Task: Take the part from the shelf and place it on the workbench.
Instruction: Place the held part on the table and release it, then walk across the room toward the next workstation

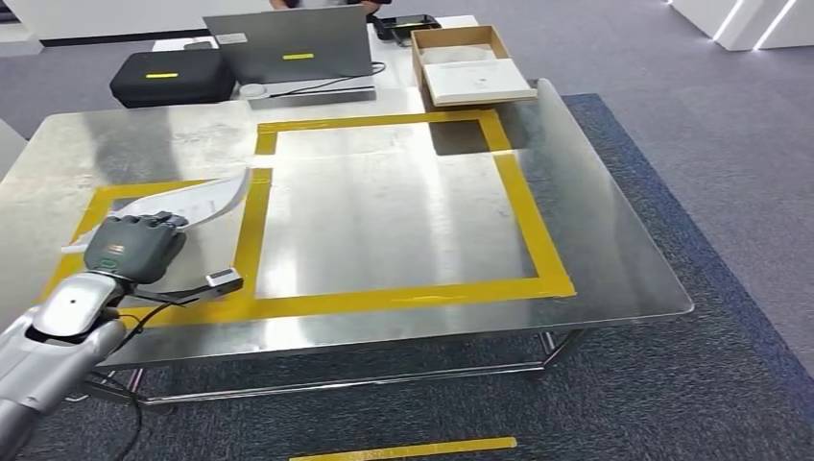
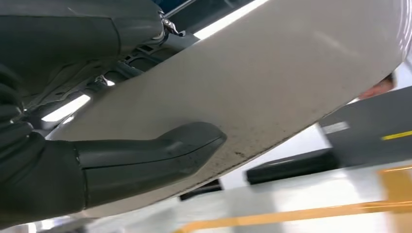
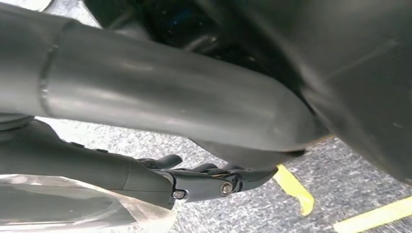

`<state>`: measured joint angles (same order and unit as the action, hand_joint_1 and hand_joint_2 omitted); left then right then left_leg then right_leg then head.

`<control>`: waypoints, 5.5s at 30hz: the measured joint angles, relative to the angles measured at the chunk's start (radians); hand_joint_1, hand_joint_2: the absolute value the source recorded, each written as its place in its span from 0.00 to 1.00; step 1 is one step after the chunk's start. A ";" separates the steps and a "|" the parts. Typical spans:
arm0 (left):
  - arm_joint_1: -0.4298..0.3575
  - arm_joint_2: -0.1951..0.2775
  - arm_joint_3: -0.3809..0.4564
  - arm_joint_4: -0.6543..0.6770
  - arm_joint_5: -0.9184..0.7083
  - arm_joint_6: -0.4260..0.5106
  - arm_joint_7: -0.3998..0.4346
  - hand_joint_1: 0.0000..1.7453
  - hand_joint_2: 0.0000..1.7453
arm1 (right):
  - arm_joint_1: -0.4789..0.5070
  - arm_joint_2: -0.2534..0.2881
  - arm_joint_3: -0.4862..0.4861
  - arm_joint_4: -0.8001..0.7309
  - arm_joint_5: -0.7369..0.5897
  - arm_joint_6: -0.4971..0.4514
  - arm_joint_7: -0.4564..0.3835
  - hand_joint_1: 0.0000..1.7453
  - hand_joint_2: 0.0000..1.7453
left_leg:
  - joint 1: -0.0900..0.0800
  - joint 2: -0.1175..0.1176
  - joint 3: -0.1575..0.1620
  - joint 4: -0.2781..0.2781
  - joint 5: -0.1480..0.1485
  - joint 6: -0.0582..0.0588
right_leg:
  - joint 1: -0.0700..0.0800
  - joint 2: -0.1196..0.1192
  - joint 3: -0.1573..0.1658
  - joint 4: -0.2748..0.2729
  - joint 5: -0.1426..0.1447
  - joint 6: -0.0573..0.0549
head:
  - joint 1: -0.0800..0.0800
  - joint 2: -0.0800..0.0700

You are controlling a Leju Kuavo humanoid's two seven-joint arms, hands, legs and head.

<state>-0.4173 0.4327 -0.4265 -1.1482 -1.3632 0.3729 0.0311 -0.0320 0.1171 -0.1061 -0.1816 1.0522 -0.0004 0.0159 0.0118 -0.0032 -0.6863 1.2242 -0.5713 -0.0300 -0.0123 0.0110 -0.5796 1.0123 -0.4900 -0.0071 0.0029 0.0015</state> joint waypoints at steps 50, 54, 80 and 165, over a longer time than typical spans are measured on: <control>0.811 -0.537 0.346 -0.751 1.479 -0.232 -0.710 0.00 0.00 | 0.006 0.031 -0.118 0.001 -0.070 -0.041 0.026 0.00 0.00 | -0.006 0.006 0.082 -0.220 0.130 0.064 | 0.003 -0.003 -0.011 0.203 -0.117 0.059 | 0.005 0.000; 0.818 -0.565 0.367 -0.768 1.473 -0.254 -0.713 0.00 0.00 | -0.005 0.032 -0.118 -0.001 -0.069 -0.047 0.008 0.00 0.00 | -0.010 0.004 0.058 -0.213 0.162 0.045 | 0.007 -0.002 0.168 -0.051 -0.089 0.044 | 0.004 0.000; 0.857 -0.644 0.457 -0.774 1.401 -0.300 -0.711 0.00 0.00 | 0.013 0.034 -0.148 0.001 -0.112 -0.070 0.011 0.00 0.00 | -0.008 0.010 0.108 -0.242 0.127 0.067 | 0.009 -0.015 -0.037 0.242 -0.106 0.060 | 0.005 0.000; 0.436 -0.637 1.457 0.892 -0.066 -0.073 -0.052 0.00 0.00 | 0.029 0.031 -0.200 0.002 -0.059 -0.038 -0.028 0.00 0.00 | -0.002 -0.040 0.169 -0.243 0.088 0.064 | 0.016 0.089 0.013 0.002 -0.010 0.031 | 0.011 0.000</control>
<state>0.0190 -0.2043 1.0305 -0.2563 -1.4294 0.2997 -0.0205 -0.0032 0.1476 -0.3059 -0.1793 0.9930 -0.0388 -0.0118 0.0097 -0.0430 -0.5176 0.9809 -0.4834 0.0340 0.0034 0.1002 -0.5667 1.0144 -0.4995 0.0235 0.0142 0.0015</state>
